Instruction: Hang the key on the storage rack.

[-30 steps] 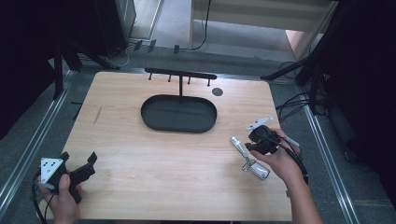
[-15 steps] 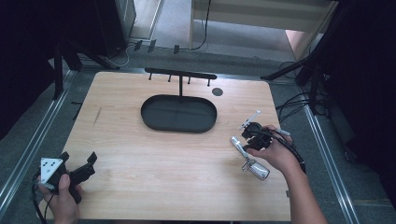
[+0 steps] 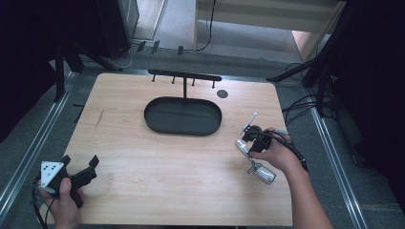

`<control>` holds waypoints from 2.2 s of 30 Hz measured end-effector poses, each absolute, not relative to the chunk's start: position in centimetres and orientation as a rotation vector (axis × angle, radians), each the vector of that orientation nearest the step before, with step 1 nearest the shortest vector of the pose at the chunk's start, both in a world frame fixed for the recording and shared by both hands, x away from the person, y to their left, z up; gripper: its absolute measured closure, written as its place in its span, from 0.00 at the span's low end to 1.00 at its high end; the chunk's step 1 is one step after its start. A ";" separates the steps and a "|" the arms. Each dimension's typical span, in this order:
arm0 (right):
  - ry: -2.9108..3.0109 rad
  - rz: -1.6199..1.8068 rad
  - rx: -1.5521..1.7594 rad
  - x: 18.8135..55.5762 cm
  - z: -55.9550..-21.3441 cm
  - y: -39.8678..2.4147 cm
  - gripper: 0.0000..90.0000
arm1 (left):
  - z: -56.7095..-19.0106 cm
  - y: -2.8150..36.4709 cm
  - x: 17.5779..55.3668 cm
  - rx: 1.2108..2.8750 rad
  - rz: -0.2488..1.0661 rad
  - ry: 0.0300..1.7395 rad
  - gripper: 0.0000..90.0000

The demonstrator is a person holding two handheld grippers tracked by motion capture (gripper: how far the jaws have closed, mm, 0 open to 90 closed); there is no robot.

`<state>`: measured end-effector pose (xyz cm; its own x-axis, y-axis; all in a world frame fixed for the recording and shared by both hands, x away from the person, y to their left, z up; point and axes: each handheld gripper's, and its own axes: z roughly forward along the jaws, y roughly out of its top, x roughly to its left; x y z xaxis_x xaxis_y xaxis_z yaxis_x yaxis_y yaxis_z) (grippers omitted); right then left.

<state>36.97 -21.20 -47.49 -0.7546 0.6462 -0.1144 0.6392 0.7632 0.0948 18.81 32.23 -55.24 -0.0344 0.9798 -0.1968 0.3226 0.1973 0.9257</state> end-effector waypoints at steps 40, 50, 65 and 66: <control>2.835 0.156 1.222 37.8 -50.4 -21.9 0.84 | -55.2 32.2 18.8 1.297 0.888 1.532 0.03; 2.797 0.145 1.276 37.8 -50.4 -21.7 0.84 | -55.2 32.2 18.8 1.289 0.879 1.533 0.03; 2.572 0.691 1.403 36.1 -48.9 -22.8 0.84 | -55.2 32.2 18.8 1.293 0.881 1.534 0.03; 2.555 0.740 1.401 36.0 -48.7 -22.9 0.84 | -55.2 32.2 18.8 1.294 0.880 1.534 0.03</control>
<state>35.97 -22.88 -48.68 -0.5585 0.8216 0.1141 0.7554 0.4469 0.4792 18.82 32.22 -55.23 -0.0304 0.9805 -0.1942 0.3270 0.1934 0.9250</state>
